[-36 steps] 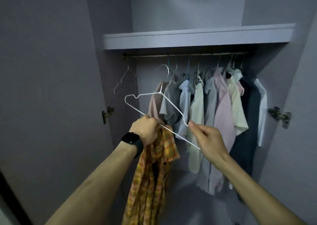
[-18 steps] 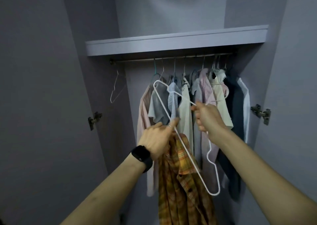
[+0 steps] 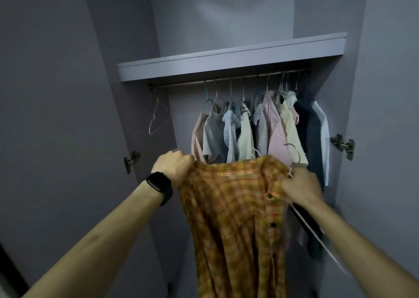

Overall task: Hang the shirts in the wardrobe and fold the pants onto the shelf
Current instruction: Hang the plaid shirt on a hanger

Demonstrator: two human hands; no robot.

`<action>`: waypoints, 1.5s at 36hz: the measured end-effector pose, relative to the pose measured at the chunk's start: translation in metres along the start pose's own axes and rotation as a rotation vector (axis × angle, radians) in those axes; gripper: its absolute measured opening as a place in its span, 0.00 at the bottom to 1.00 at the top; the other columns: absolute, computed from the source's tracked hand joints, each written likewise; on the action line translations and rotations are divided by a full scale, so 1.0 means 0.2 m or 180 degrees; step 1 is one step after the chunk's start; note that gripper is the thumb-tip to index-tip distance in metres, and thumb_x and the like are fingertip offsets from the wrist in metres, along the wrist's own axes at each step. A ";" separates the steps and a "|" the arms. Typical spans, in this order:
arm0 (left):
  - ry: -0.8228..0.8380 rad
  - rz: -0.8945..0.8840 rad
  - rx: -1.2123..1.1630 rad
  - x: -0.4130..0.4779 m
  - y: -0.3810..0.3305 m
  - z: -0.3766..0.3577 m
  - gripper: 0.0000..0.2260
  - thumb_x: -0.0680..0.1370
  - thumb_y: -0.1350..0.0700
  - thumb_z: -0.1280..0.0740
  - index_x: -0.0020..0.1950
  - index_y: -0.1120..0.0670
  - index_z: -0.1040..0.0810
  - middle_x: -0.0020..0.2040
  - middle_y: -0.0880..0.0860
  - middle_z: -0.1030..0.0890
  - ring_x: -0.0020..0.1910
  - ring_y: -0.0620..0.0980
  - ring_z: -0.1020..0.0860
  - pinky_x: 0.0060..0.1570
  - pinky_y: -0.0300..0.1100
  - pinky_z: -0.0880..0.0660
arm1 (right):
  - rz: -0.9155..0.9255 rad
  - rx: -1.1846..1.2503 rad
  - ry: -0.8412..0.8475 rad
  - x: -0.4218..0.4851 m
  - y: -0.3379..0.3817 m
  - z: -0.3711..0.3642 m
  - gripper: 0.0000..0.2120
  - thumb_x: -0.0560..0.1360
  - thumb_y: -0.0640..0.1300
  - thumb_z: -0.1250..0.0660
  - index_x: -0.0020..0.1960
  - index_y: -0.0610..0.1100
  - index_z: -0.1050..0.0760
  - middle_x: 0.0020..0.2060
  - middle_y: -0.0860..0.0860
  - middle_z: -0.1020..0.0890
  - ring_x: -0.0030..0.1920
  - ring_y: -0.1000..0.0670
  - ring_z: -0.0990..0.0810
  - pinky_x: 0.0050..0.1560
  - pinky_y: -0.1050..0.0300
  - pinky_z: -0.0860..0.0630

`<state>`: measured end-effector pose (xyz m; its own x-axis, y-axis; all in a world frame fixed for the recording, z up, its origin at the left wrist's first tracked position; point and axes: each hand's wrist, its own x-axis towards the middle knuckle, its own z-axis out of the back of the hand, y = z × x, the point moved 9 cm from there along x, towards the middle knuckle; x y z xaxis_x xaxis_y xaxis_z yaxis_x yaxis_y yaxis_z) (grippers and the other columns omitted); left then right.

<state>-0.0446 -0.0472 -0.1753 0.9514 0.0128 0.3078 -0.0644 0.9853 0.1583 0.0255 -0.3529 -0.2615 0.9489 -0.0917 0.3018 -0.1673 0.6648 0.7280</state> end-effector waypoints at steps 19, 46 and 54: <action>-0.0206 0.0828 -0.1429 0.24 0.10 0.00 0.06 0.80 0.51 0.34 0.47 0.50 0.19 0.39 0.49 0.25 0.38 0.51 0.27 0.40 0.43 0.30 | 0.0716 0.1293 0.0433 -0.24 0.17 -0.02 0.22 0.83 0.54 0.39 0.31 0.51 0.24 0.21 0.54 0.32 0.23 0.57 0.34 0.28 0.65 0.36; -0.0063 -0.1212 -0.0258 0.06 -0.31 -0.01 0.13 0.83 0.41 0.44 0.61 0.42 0.24 0.55 0.45 0.20 0.56 0.50 0.22 0.61 0.49 0.28 | 0.0692 0.1368 0.0656 -0.13 0.43 -0.32 0.21 0.80 0.55 0.35 0.31 0.49 0.21 0.30 0.56 0.18 0.36 0.60 0.20 0.46 0.54 0.26; -0.0624 -0.0338 -0.0683 0.14 -0.15 0.04 0.13 0.84 0.42 0.45 0.63 0.40 0.24 0.60 0.46 0.20 0.56 0.57 0.21 0.49 0.51 0.23 | 0.1917 0.0234 -0.1616 -0.40 0.43 -0.03 0.13 0.74 0.57 0.29 0.50 0.49 0.25 0.45 0.55 0.23 0.47 0.53 0.26 0.48 0.63 0.35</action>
<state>-0.0192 -0.0770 -0.1637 0.8718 -0.1048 0.4785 0.1173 0.9931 0.0039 -0.0639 -0.2840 -0.2264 0.4543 -0.0704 0.8881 -0.6475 0.6586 0.3834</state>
